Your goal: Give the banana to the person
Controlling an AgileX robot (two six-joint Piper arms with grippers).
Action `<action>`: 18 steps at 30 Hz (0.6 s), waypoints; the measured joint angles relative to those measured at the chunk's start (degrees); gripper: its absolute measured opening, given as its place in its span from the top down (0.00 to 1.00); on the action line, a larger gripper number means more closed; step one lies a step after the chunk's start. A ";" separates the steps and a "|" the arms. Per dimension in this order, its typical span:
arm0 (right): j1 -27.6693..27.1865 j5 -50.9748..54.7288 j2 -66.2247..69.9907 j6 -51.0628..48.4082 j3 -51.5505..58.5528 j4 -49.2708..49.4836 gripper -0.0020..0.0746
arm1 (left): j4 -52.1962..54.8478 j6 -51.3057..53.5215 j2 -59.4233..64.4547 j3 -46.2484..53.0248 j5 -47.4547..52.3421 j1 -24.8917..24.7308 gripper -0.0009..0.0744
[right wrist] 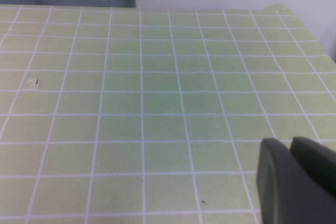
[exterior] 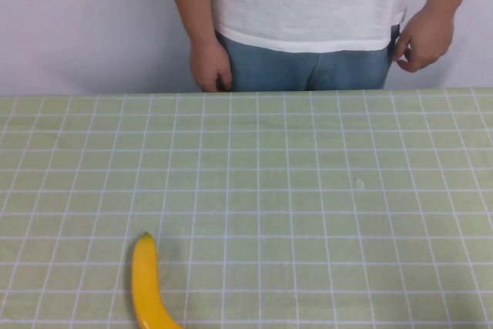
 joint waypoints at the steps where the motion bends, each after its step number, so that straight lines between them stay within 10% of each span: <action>1: 0.00 0.00 0.00 0.00 0.00 0.00 0.98 | 0.00 -0.25 0.00 0.00 -4.02 0.00 0.99; 8: 0.00 0.00 0.00 0.00 0.00 0.00 0.98 | -8.18 -0.73 -0.13 -2.62 -27.15 0.00 0.99; 18: 0.00 0.00 0.00 0.00 0.00 0.00 0.98 | -10.88 -1.70 5.85 -29.20 2.11 0.00 0.99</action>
